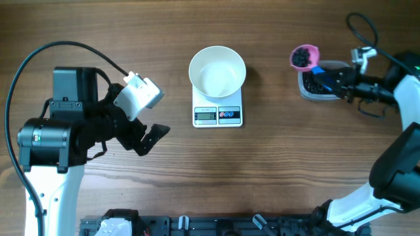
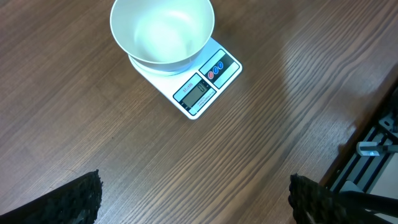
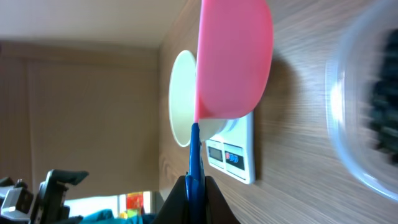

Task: Scoop item into bowl and weigh 150g on scale
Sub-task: 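Lift the filled scoop and carry it over the white bowl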

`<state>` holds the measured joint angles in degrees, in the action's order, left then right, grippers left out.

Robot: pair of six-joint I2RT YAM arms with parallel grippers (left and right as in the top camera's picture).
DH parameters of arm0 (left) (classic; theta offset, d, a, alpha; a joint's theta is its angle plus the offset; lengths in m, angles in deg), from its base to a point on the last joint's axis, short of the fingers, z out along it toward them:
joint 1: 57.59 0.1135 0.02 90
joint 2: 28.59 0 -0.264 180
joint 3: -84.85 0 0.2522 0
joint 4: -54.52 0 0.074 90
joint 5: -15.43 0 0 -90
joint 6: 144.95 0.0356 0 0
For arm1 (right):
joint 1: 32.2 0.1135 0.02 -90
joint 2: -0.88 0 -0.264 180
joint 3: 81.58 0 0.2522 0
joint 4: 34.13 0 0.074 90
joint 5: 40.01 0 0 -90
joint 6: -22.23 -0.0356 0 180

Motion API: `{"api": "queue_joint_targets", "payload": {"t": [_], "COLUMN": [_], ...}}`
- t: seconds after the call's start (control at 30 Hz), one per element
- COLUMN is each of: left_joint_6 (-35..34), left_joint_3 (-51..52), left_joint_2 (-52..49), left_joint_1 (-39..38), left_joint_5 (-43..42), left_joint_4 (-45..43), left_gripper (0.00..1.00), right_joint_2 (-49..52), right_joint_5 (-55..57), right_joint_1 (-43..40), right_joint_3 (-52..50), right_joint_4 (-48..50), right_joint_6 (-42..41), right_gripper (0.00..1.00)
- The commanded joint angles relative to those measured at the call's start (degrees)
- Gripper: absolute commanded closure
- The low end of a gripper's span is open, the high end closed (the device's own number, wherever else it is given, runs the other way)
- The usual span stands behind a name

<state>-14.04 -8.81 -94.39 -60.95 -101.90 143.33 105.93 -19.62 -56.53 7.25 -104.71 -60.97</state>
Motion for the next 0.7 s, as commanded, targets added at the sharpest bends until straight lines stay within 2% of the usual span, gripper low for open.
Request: {"api": "queue_joint_targets", "payload": {"t": [0.0,0.4,0.53,0.67], "left_joint_6": [0.7,0.7,0.7,0.7], "left_joint_3": [-1.1,-1.1,-1.1,-1.1], "left_joint_2": [-0.2,-0.2,-0.2,-0.2], "left_joint_1": [0.4,0.4,0.4,0.4], "left_joint_5": [-0.5,-0.5,-0.5,-0.5], "left_joint_4": [0.0,0.0,0.0,0.0], "left_gripper": [0.0,0.0,0.0,0.0], "right_joint_2": [-2.3,-9.6,-11.5,-11.6], "right_joint_5": [-3.6,-3.6,-1.3,5.7], "right_joint_1": [4.0,13.9,17.4,22.4], "right_joint_3": [-0.4,-0.4,-0.4,-0.4], "right_joint_4": [3.6,16.1,17.7,18.1], "right_joint_6": [-5.3,-14.6,-14.7,-12.8], "right_gripper": [0.95,0.95,0.95,0.95]}}
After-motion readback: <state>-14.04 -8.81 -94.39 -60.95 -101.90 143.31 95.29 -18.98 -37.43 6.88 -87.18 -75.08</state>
